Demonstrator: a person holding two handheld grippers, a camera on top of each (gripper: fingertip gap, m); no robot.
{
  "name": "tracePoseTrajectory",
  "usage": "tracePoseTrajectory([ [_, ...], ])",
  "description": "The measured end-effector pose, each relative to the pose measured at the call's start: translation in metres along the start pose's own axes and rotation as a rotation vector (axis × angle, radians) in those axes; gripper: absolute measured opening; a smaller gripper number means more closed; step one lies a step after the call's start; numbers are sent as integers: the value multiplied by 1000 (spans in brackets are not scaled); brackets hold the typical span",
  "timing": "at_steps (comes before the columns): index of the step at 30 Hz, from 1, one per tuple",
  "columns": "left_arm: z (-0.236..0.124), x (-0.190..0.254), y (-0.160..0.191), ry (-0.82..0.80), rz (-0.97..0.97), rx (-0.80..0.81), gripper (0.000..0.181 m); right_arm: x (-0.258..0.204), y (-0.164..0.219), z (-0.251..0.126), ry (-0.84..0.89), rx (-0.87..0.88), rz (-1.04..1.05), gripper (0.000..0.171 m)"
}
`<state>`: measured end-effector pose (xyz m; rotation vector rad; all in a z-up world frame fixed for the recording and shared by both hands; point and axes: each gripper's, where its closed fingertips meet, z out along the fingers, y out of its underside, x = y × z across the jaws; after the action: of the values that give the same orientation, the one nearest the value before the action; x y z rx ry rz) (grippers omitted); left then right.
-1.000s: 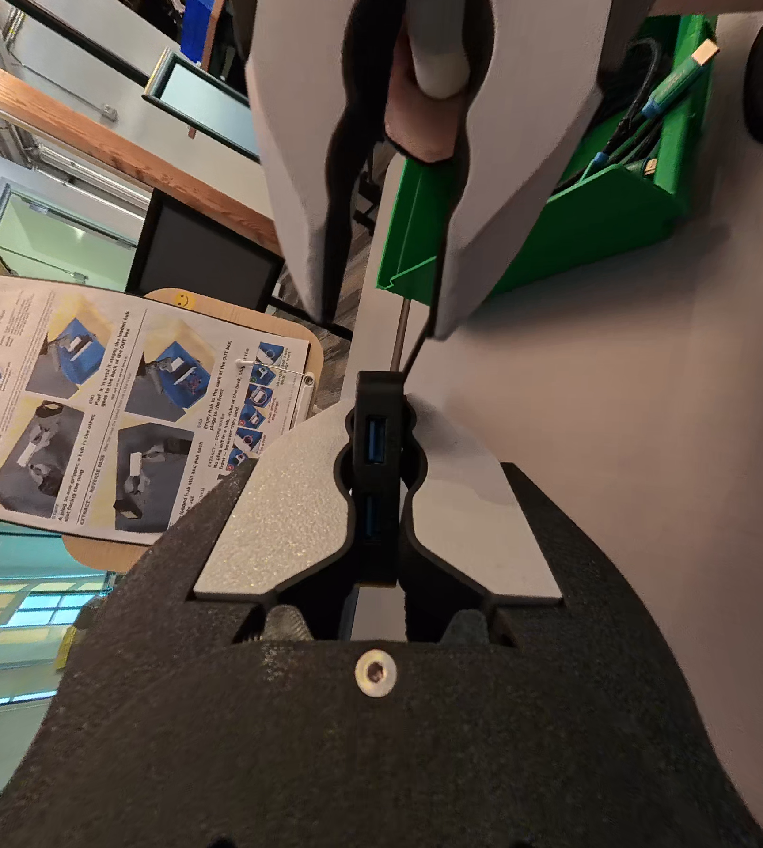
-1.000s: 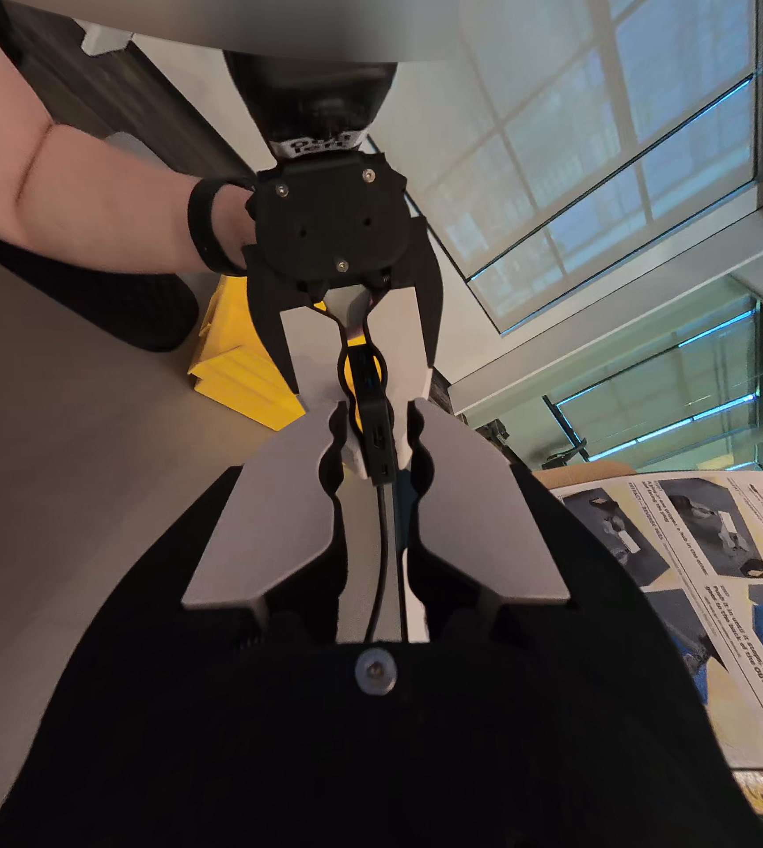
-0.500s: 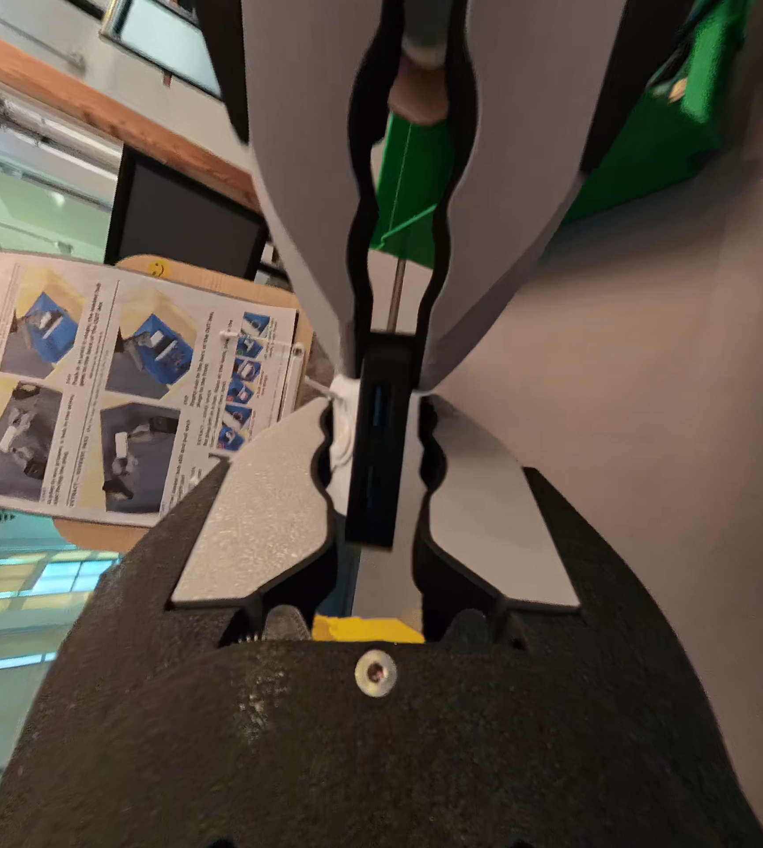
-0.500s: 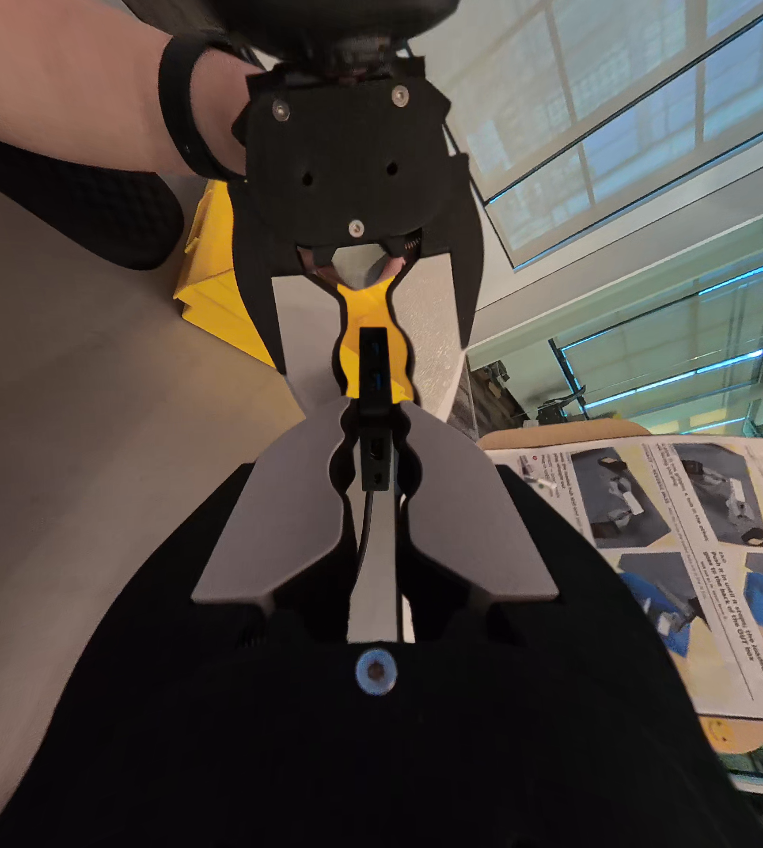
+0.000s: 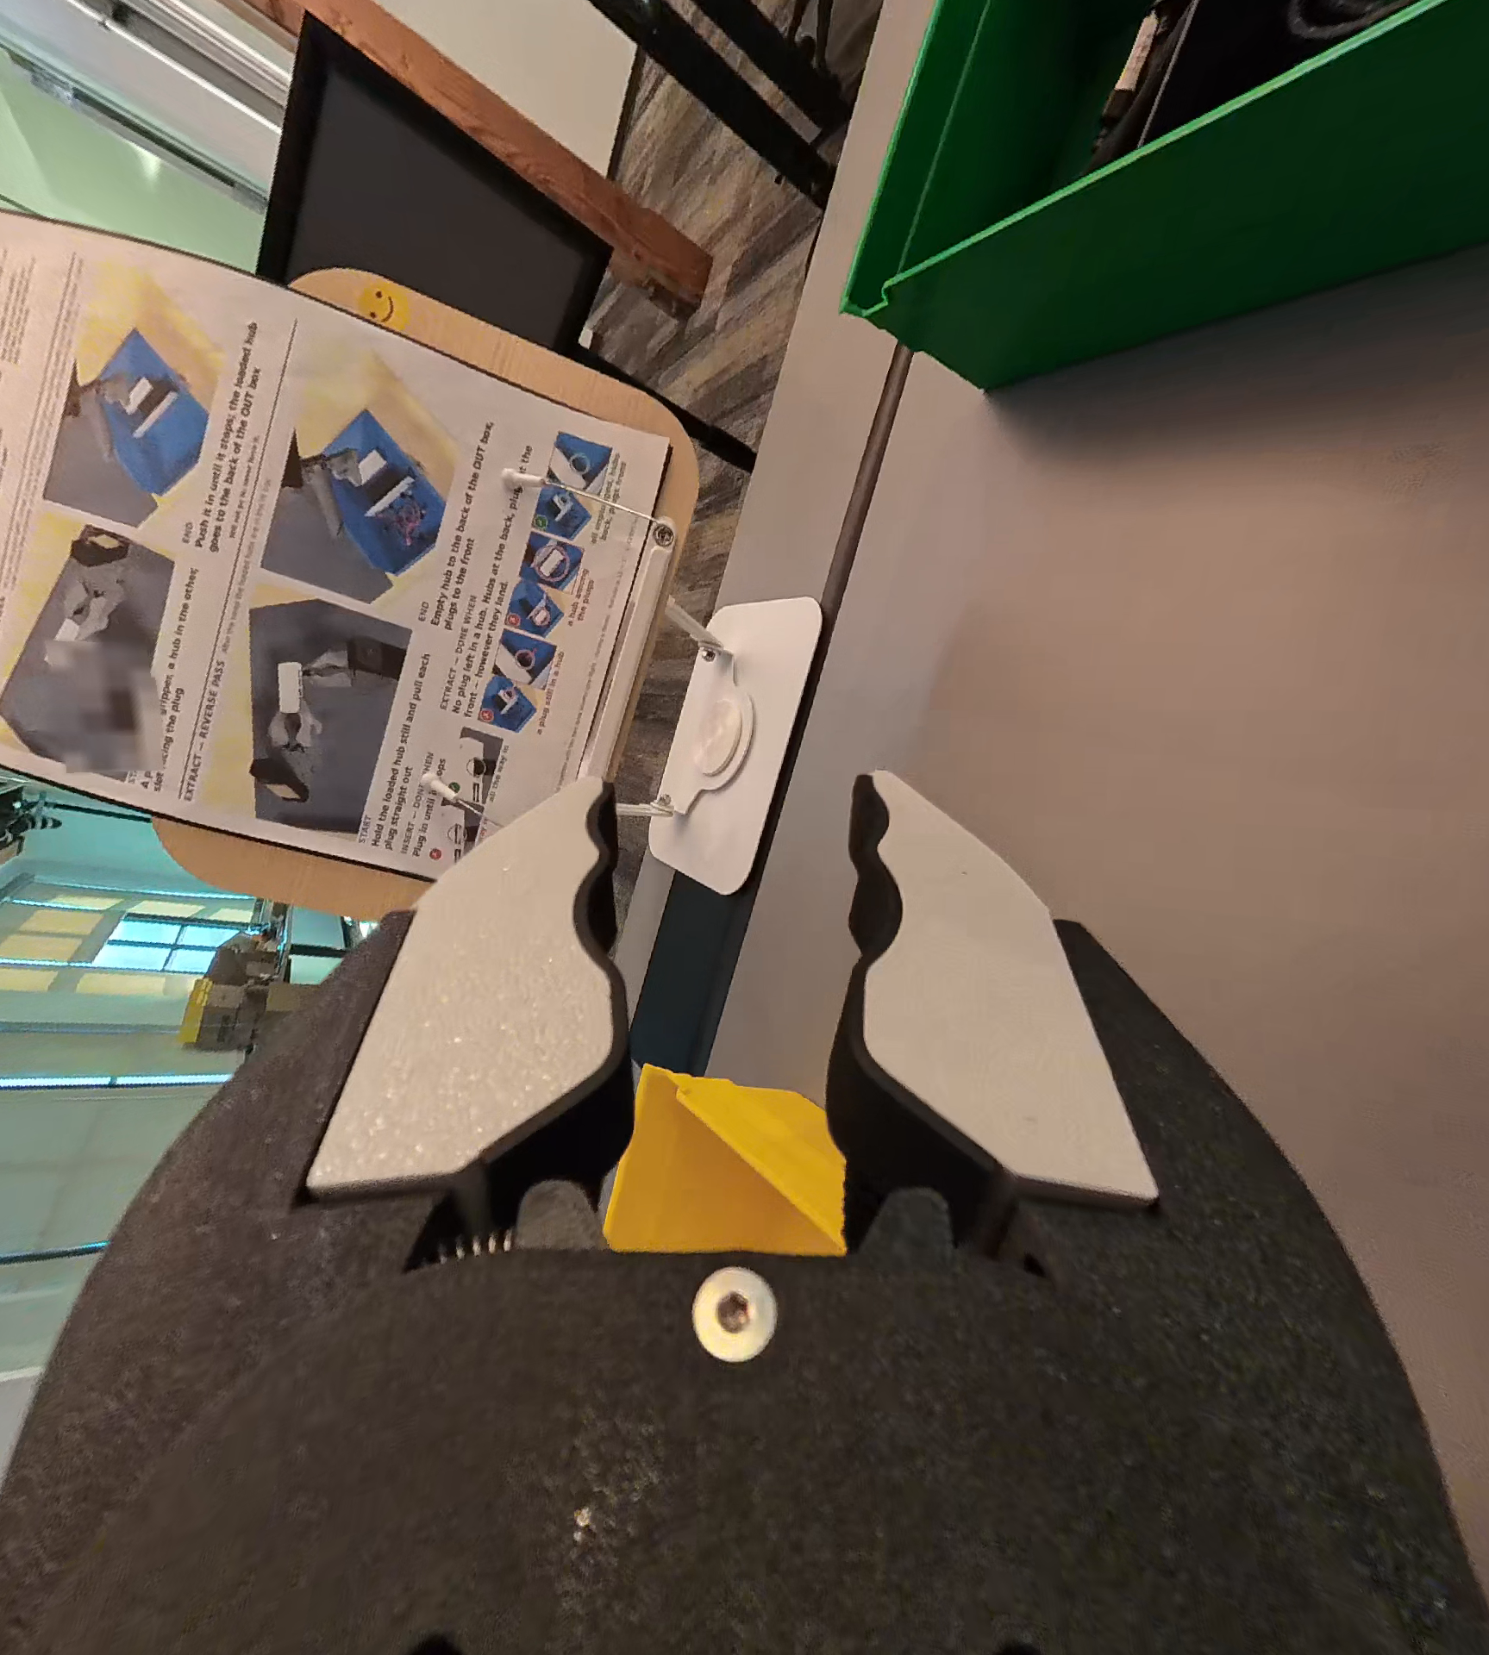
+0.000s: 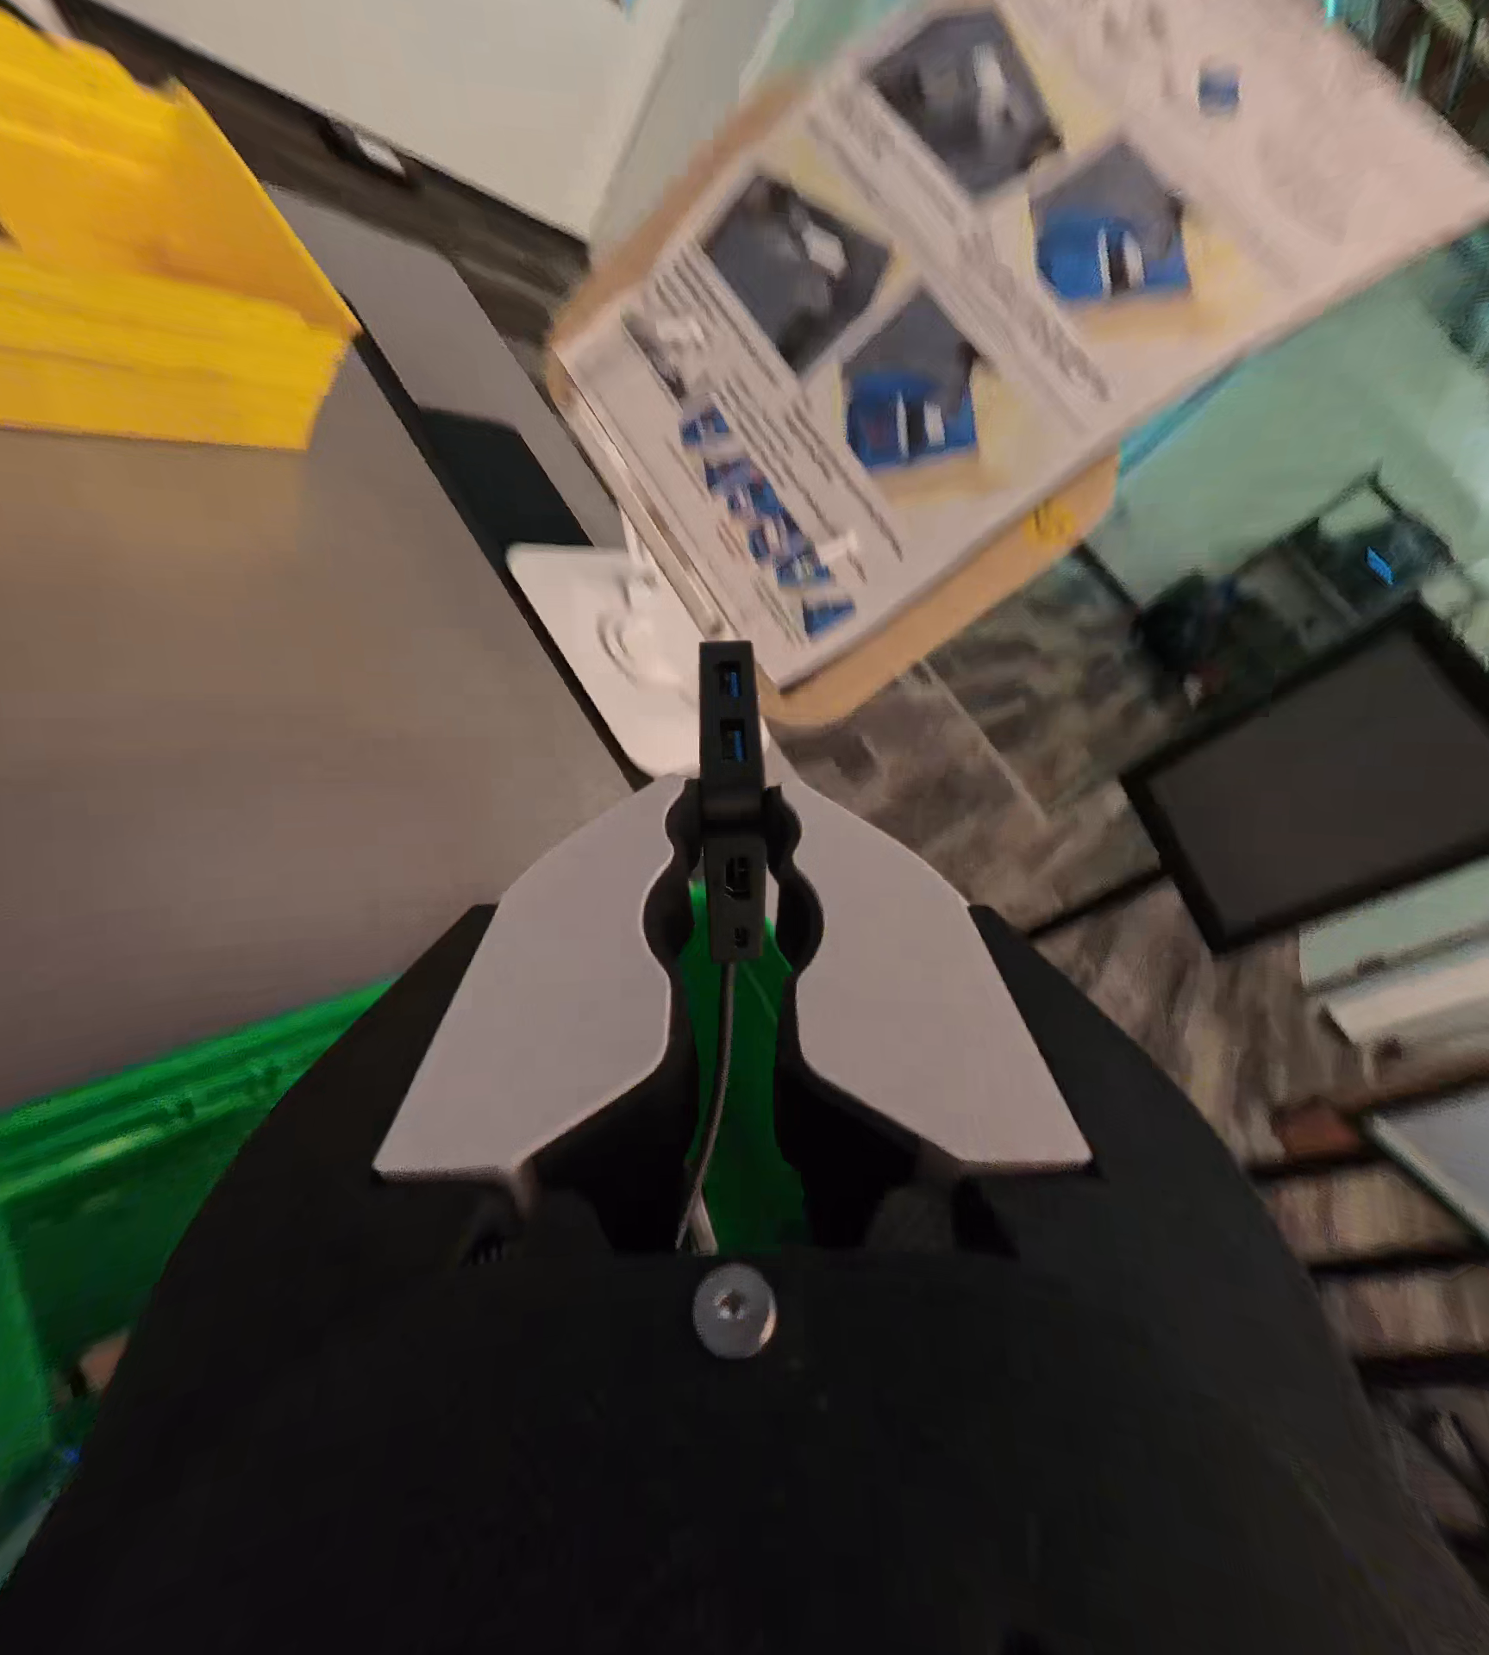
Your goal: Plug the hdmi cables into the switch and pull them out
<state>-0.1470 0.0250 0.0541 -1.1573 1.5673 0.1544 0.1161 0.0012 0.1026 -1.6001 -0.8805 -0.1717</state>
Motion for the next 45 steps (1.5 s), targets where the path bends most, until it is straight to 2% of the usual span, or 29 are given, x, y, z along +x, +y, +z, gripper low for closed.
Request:
tracePoseTrajectory([
  [2,0,1,2,3,5,-10,49,17,34,5,63,-96,1,16],
  [6,2,4,3,13,17,-27,47,16,80,33,53,-240,-105,16],
  [10,6,6,6,18,32,-47,47,-18,127,75,-102,-409,-270,16],
  [14,6,4,11,12,32,-66,47,-44,181,96,-214,-604,-221,17],
  [16,4,1,13,8,23,-69,47,-39,187,98,-175,-624,-154,19],
  [17,2,-2,17,8,19,-80,48,-36,185,97,-167,-617,-109,28],
  [19,-7,-15,35,-18,-5,-144,48,-20,172,89,-102,-570,-44,48],
  [22,-29,-43,77,-54,-162,-255,47,16,141,52,38,-493,43,50],
  [24,-48,-61,110,-86,-317,-325,46,34,134,14,114,-523,137,49],
  [26,-66,-72,149,-116,-482,-429,47,35,147,-25,143,-634,276,52],
  [29,-91,-82,209,-190,-685,-601,54,14,183,-66,86,-813,442,61],
  [34,-101,-52,269,-55,-1065,-743,52,-14,225,-80,-36,-945,694,61],
  [39,-92,-33,307,14,-1212,-834,47,-42,263,-77,-163,-1103,853,46],
  [42,-102,-25,331,-5,-1191,-963,46,-63,269,-74,-267,-1206,1043,15],
  [45,-109,-20,342,-2,-1215,-1006,46,-66,273,-75,-265,-1278,1075,10],
])
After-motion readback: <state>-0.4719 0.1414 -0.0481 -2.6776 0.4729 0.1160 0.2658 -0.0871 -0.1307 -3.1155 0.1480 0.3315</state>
